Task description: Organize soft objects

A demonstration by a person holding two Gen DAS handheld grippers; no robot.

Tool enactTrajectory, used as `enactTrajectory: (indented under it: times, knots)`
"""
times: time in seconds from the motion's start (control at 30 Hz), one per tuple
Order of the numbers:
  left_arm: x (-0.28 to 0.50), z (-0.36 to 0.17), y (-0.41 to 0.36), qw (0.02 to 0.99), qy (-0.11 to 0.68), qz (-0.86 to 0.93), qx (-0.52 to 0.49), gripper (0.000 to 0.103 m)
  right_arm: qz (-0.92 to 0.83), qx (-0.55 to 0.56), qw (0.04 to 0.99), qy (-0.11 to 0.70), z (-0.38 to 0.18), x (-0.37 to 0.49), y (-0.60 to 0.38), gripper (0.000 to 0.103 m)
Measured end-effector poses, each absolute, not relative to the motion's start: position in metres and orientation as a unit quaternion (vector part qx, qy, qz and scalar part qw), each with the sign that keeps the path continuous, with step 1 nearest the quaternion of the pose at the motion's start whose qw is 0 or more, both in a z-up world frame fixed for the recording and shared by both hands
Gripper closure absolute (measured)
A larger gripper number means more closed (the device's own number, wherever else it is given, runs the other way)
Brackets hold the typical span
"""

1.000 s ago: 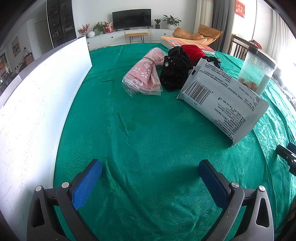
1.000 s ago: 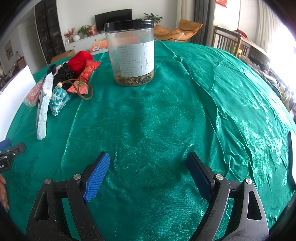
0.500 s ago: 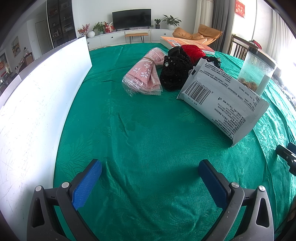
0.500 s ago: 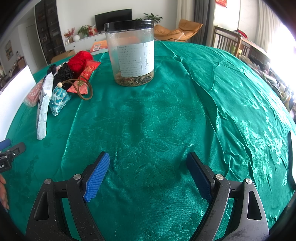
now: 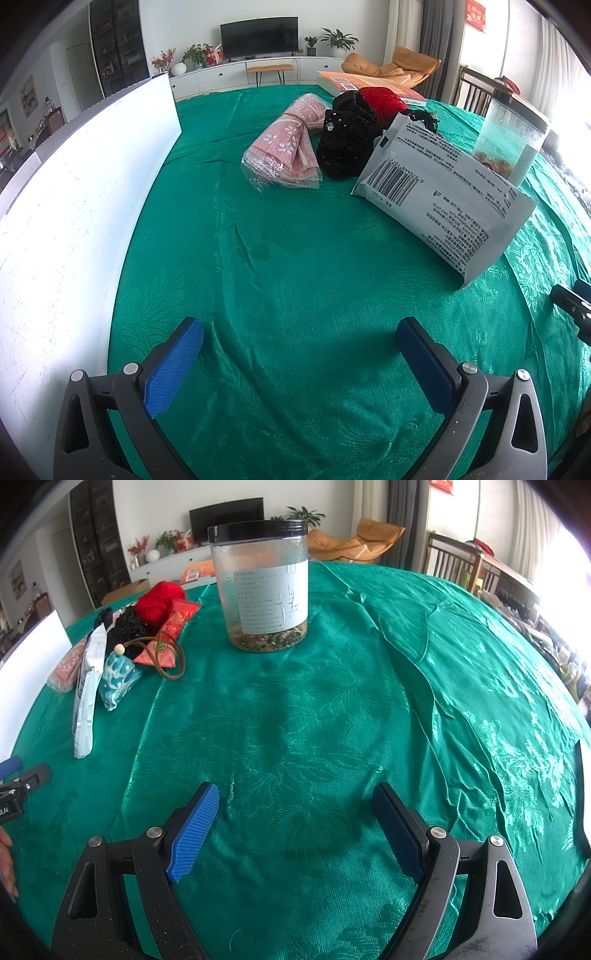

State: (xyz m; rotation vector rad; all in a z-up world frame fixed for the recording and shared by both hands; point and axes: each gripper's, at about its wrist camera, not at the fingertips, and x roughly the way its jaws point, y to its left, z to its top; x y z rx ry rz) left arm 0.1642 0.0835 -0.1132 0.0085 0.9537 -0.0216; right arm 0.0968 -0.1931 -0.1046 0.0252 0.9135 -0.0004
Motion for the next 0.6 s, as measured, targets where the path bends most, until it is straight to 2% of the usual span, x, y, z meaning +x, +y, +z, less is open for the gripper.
enactTrajectory:
  times: [0.23, 0.37, 0.5, 0.57, 0.6]
  knots:
    - [0.155, -0.113, 0.088, 0.89, 0.456, -0.018, 0.005, 0.0, 0.011, 0.026, 0.895, 0.445, -0.102, 0.1, -0.195, 0.016]
    - [0.155, -0.113, 0.089, 0.89, 0.455, -0.018, 0.004, 0.0, 0.099, 0.157, 0.891, 0.415, -0.076, 0.109, -0.192, 0.016]
    - [0.155, -0.113, 0.088, 0.89, 0.455, -0.018, 0.004, 0.0, 0.195, 0.119, 0.867, 0.444, -0.064, 0.154, -0.129, 0.016]
    - [0.155, -0.113, 0.088, 0.89, 0.455, -0.018, 0.004, 0.0, 0.223, 0.116, 0.851, 0.461, -0.072, 0.177, -0.105, 0.02]
    - [0.155, -0.113, 0.088, 0.89, 0.455, -0.018, 0.004, 0.0, 0.237, 0.127, 0.843, 0.466, -0.077, 0.184, -0.099, 0.035]
